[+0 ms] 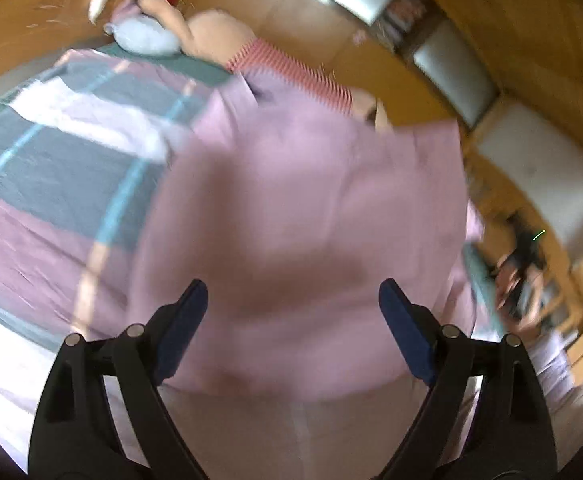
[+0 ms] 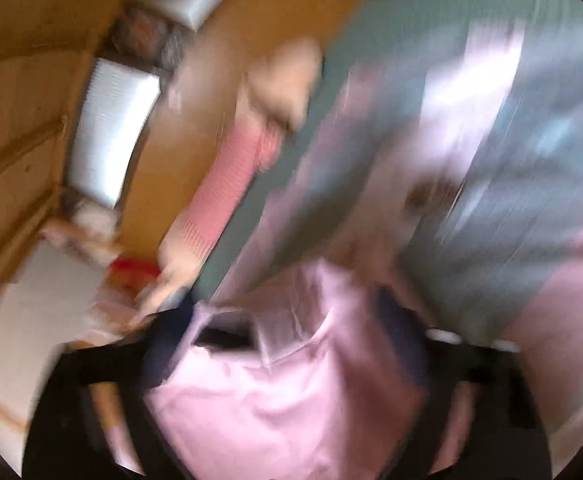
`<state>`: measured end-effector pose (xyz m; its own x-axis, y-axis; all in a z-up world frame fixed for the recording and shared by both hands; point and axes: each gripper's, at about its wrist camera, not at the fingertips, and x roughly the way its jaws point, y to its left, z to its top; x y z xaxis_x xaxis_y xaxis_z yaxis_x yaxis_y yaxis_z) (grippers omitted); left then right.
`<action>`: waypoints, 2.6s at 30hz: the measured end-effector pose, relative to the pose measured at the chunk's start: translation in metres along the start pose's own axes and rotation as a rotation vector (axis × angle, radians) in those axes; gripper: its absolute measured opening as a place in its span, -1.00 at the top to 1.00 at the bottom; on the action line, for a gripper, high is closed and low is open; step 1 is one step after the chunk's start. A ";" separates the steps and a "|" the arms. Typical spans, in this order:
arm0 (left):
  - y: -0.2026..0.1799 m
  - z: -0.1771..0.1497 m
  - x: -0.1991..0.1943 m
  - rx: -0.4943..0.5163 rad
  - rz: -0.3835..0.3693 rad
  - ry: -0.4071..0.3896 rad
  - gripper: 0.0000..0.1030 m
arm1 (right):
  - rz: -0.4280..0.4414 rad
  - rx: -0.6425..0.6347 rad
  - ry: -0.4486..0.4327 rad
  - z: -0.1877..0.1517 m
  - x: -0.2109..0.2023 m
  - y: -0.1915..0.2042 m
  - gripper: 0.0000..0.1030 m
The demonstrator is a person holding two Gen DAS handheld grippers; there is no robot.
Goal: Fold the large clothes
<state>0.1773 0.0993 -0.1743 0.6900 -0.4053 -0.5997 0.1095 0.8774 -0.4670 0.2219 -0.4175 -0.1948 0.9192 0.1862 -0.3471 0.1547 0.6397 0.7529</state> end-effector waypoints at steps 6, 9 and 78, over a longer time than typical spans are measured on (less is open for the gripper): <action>-0.012 -0.013 0.023 0.045 0.153 0.040 -0.70 | 0.078 -0.657 0.335 -0.153 -0.023 0.140 -0.22; -0.009 -0.014 0.021 0.042 0.175 0.034 -0.70 | 0.054 -0.848 0.489 -0.239 0.004 0.176 -0.20; -0.005 -0.013 0.041 0.045 0.417 -0.001 -0.96 | 0.059 -0.977 0.237 -0.279 0.102 0.277 -0.58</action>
<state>0.1955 0.0750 -0.2054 0.6827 -0.0127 -0.7306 -0.1485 0.9766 -0.1558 0.2573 -0.0127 -0.1777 0.8034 0.3128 -0.5067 -0.3512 0.9361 0.0210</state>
